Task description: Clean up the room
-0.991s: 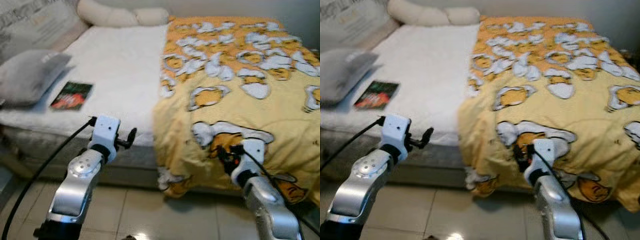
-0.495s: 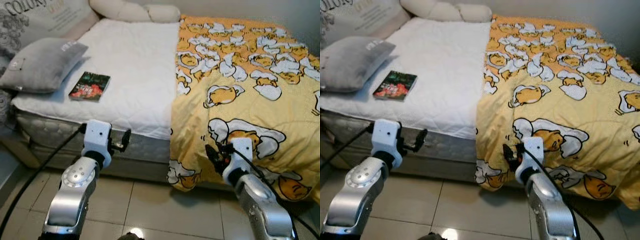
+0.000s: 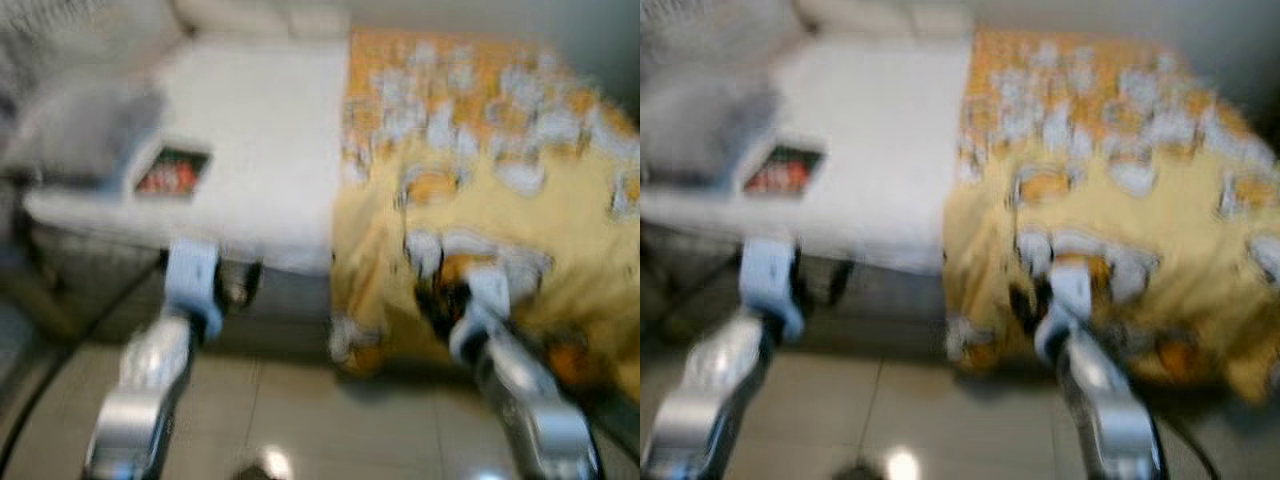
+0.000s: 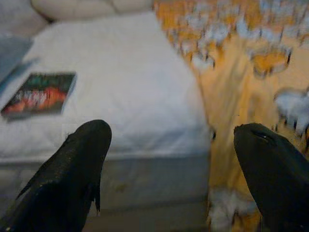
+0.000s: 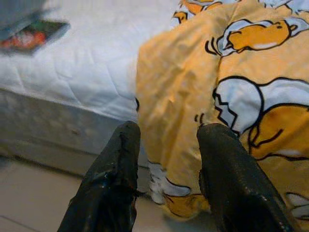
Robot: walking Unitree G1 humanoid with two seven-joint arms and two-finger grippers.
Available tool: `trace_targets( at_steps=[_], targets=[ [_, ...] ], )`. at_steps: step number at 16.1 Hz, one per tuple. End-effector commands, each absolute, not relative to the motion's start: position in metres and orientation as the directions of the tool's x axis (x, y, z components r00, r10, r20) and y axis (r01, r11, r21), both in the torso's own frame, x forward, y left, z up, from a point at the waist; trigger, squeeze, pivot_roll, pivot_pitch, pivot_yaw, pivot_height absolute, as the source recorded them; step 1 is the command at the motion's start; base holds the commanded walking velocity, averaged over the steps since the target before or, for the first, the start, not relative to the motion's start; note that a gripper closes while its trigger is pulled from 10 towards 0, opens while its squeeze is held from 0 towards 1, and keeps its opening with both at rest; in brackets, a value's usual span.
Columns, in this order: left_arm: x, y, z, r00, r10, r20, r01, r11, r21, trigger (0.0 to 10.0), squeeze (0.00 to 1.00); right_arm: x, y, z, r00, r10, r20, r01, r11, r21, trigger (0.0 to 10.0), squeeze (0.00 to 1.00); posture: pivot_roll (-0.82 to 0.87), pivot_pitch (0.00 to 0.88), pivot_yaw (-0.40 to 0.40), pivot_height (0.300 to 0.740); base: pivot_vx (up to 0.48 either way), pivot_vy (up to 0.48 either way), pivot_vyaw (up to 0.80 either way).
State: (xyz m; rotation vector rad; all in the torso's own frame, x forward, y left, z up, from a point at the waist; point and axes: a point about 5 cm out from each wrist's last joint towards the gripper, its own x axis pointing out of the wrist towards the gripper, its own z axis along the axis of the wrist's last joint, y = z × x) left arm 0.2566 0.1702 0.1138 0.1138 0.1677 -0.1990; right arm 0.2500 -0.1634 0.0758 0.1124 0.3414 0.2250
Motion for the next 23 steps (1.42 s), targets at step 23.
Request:
trace_targets(
  at_steps=[23],
  targets=[
    [0.268, 0.173, 0.122, 0.962, -0.218, -0.166, 0.240, 0.963, 0.124, 10.0, 0.00, 0.264, -0.157, 0.080, 0.916, 0.264, -0.301, -0.233, 0.963, 0.135, 10.0, 0.00, 0.02, 0.000, 0.010, 0.740, 0.289, 0.000, 0.00]
  ],
)
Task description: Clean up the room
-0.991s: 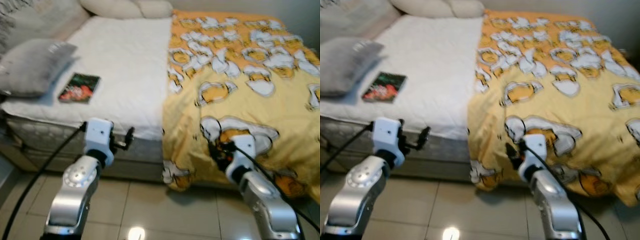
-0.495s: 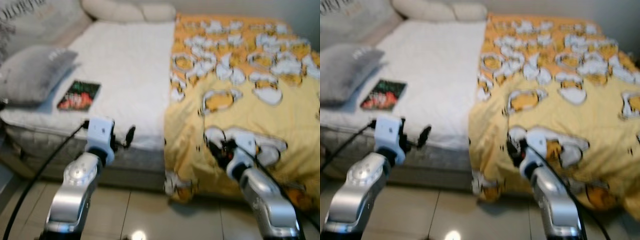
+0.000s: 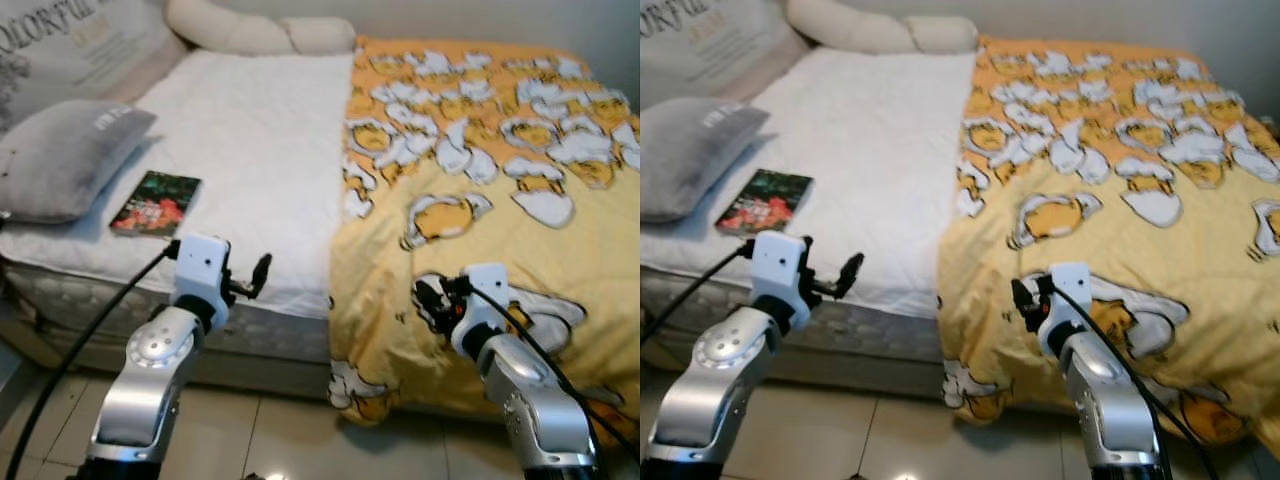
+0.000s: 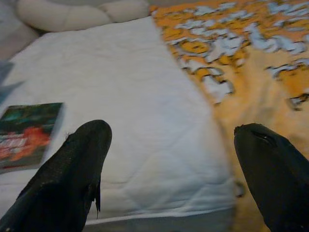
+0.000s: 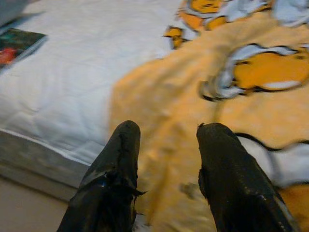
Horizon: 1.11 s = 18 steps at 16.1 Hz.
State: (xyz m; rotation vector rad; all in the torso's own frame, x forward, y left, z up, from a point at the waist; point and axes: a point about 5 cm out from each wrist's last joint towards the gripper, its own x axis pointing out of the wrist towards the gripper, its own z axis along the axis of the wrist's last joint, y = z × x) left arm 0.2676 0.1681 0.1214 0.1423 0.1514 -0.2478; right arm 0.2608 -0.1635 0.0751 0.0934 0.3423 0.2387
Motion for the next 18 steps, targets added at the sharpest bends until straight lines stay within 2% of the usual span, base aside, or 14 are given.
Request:
trace_targets(
  at_steps=[1, 14, 17, 18],
  targets=[
    [0.2680, 0.1731, 0.1220, 0.961, -0.219, -0.166, 0.241, 0.963, 0.124, 10.0, 0.00, 0.2637, -0.1570, 0.0797, 0.916, 0.264, -0.301, -0.233, 0.963, 0.135, 10.0, 0.00, 0.02, 0.000, 0.010, 0.740, 0.285, 0.000, 0.00],
    [0.2675, 0.1707, 0.1218, 0.961, -0.222, -0.166, 0.243, 0.963, 0.115, 10.0, 0.00, 0.2667, -0.1548, 0.0801, 0.910, 0.277, -0.307, -0.244, 0.959, 0.143, 10.0, 0.00, 0.02, 0.000, 0.004, 0.740, 0.289, 0.000, -0.06],
    [0.2676, 0.1710, 0.1226, 0.961, -0.222, -0.165, 0.243, 0.963, 0.118, 10.0, 0.00, 0.2684, -0.1527, 0.0797, 0.908, 0.284, -0.310, -0.248, 0.957, 0.149, 10.0, 0.00, 0.02, 0.000, 0.005, 0.740, 0.286, 0.000, -0.77],
    [0.2675, 0.1711, 0.1231, 0.961, -0.223, -0.166, 0.244, 0.962, 0.120, 10.0, 0.00, 0.2687, -0.1521, 0.0809, 0.908, 0.293, -0.300, -0.263, 0.955, 0.136, 10.0, 0.00, 0.02, 0.000, 0.006, 0.740, 0.289, 0.000, 0.00]
  ],
)
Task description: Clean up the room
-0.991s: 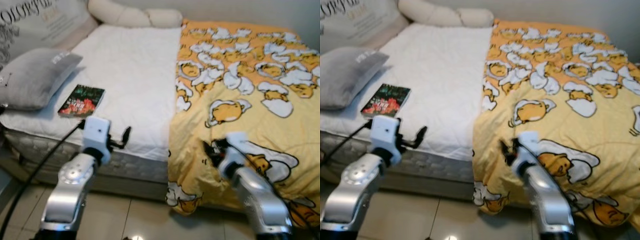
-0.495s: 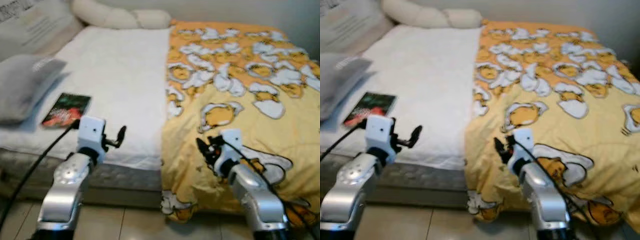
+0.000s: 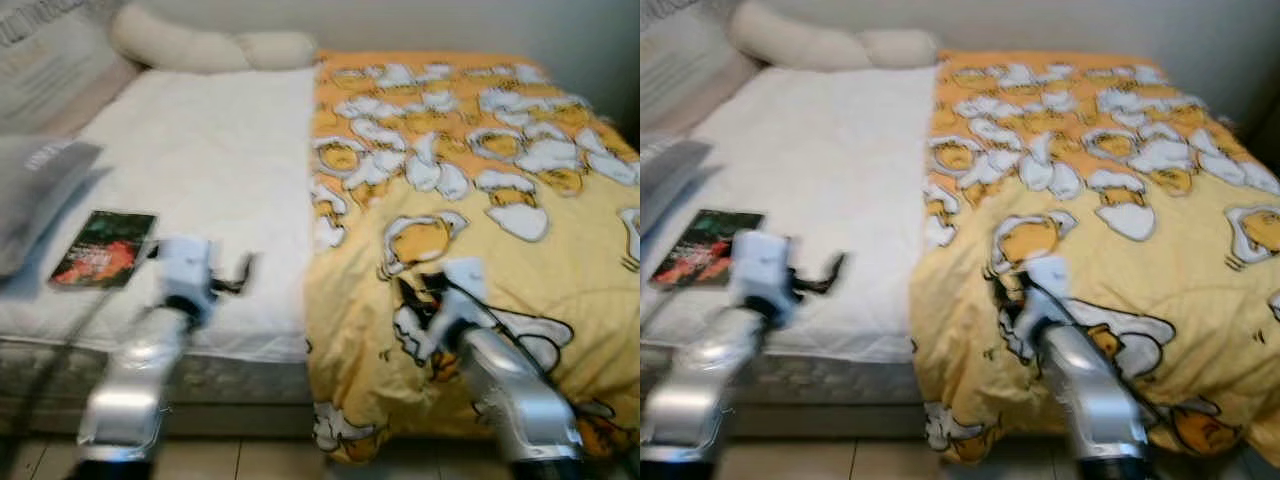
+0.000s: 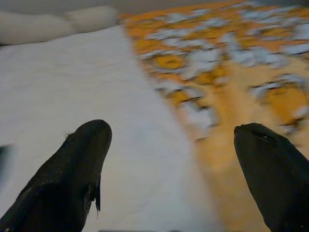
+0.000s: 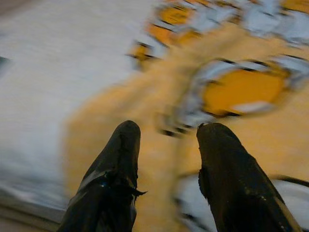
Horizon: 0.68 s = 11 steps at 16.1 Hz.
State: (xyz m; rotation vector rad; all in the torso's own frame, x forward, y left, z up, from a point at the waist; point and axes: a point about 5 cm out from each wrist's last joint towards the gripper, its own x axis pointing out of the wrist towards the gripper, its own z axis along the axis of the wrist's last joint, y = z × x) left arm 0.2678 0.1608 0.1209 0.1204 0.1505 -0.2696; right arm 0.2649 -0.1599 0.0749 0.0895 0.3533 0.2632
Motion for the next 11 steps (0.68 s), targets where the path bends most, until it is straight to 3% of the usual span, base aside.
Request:
trace_targets(
  at_steps=[1, 11],
  targets=[
    [0.267, 0.171, 0.123, 0.961, -0.223, -0.166, 0.244, 0.962, 0.121, 10.0, 0.00, 0.269, -0.152, 0.081, 0.907, 0.294, -0.300, -0.264, 0.955, 0.136, 10.0, 0.00, 0.02, 0.000, 0.006, 0.740, 0.289, 0.000, 0.00],
    [0.254, 0.183, 0.130, 0.962, -0.200, -0.183, 0.230, 0.961, 0.156, 10.0, 0.00, 0.284, -0.130, 0.081, 0.856, 0.411, -0.314, -0.393, 0.911, 0.124, 10.0, 0.00, 0.10, 0.000, -0.010, 0.740, 0.280, 0.000, 0.00]
  ],
)
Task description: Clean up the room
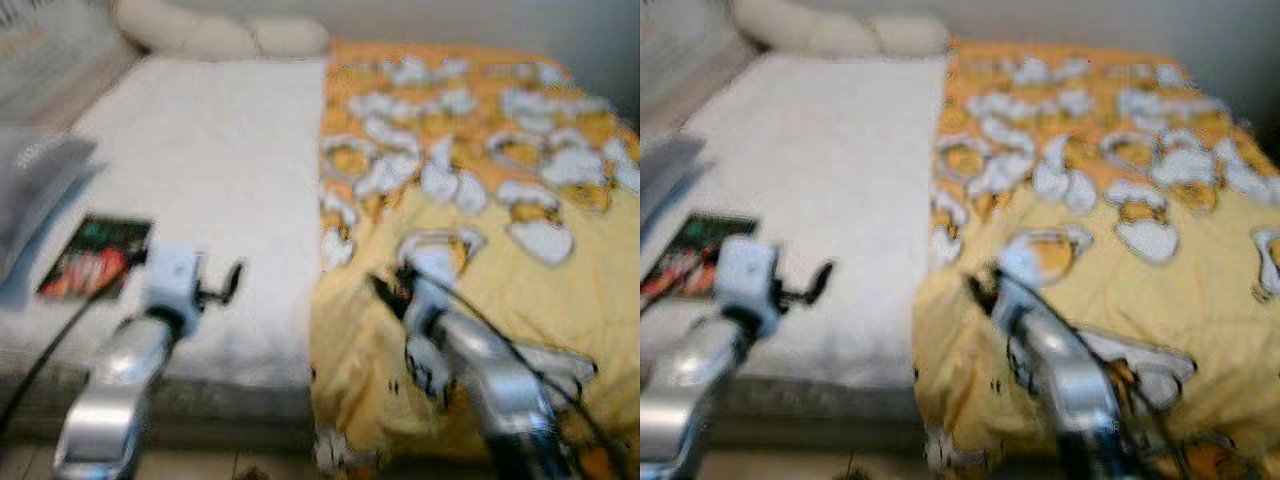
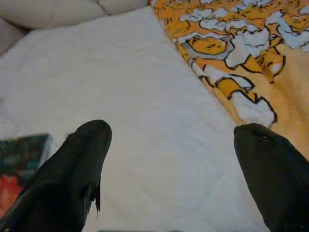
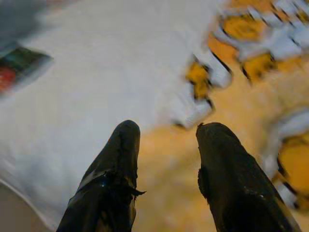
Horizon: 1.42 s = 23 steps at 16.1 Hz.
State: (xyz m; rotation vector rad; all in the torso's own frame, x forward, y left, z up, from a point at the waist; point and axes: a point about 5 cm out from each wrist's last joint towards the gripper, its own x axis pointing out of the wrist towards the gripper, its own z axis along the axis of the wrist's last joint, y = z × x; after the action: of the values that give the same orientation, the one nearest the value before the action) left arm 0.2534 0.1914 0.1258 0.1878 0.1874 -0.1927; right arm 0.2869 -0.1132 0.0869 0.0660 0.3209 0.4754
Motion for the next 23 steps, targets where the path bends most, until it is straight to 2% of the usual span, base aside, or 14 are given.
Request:
trace_targets(
  at_steps=[1, 4, 8, 12, 16, 18, 20, 22, 23],
  targets=[
    [0.253, 0.183, 0.132, 0.956, -0.223, -0.191, 0.256, 0.952, 0.170, 10.0, 0.00, 0.289, -0.125, 0.081, 0.842, 0.432, -0.323, -0.411, 0.902, 0.134, 10.0, 0.00, 0.10, 0.000, -0.002, 0.740, 0.000, 0.000, 0.00],
    [0.245, 0.188, 0.137, 0.926, -0.282, -0.249, 0.338, 0.916, 0.217, 10.0, 0.00, 0.316, -0.116, 0.063, 0.784, 0.430, -0.447, -0.445, 0.892, 0.079, 10.0, 0.00, 0.12, 0.000, 0.014, 0.740, 0.000, 0.000, 0.00],
    [0.233, 0.197, 0.148, 0.882, -0.345, -0.320, 0.427, 0.872, 0.240, 10.0, 0.00, 0.347, -0.108, 0.068, 0.783, 0.405, -0.472, -0.427, 0.902, 0.065, 10.0, 0.00, 0.19, 0.000, 0.013, 0.740, 0.000, 0.000, 0.00],
    [0.222, 0.213, 0.168, 0.870, -0.334, -0.362, 0.446, 0.846, 0.290, 10.0, 0.00, 0.367, -0.109, 0.083, 0.829, 0.319, -0.459, -0.352, 0.936, 0.015, 10.0, 0.00, 0.28, 0.107, -0.012, 0.740, 0.000, 0.000, 0.00],
    [0.199, 0.221, 0.173, 0.847, -0.315, -0.428, 0.458, 0.841, 0.289, 10.0, 0.00, 0.348, -0.119, 0.049, 0.760, 0.250, -0.600, -0.326, 0.945, -0.019, 10.0, 0.00, 0.31, 0.169, -0.002, 0.740, 0.000, 0.000, 0.00],
    [0.192, 0.218, 0.171, 0.831, -0.325, -0.451, 0.473, 0.839, 0.267, 10.0, 0.00, 0.330, -0.135, 0.025, 0.719, 0.202, -0.665, -0.310, 0.950, -0.047, 10.0, 0.00, 0.30, 0.175, 0.004, 0.740, 0.000, 0.000, 0.00],
    [0.194, 0.215, 0.170, 0.820, -0.338, -0.461, 0.489, 0.832, 0.261, 10.0, 0.00, 0.311, -0.151, 0.005, 0.655, 0.222, -0.722, -0.329, 0.944, -0.008, 10.0, 0.00, 0.29, 0.166, 0.015, 0.740, 0.000, 0.000, 0.00],
    [0.196, 0.215, 0.171, 0.819, -0.340, -0.462, 0.491, 0.831, 0.260, 10.0, 0.00, 0.304, -0.157, -0.001, 0.629, 0.242, -0.739, -0.340, 0.940, 0.019, 10.0, 0.00, 0.28, 0.161, 0.023, 0.740, 0.000, 0.000, 0.00],
    [0.198, 0.216, 0.171, 0.818, -0.342, -0.463, 0.495, 0.828, 0.263, 10.0, 0.00, 0.295, -0.163, -0.008, 0.592, 0.292, -0.751, -0.372, 0.926, 0.067, 10.0, 0.00, 0.27, 0.160, 0.029, 0.740, 0.000, 0.000, 0.00]
  ],
)
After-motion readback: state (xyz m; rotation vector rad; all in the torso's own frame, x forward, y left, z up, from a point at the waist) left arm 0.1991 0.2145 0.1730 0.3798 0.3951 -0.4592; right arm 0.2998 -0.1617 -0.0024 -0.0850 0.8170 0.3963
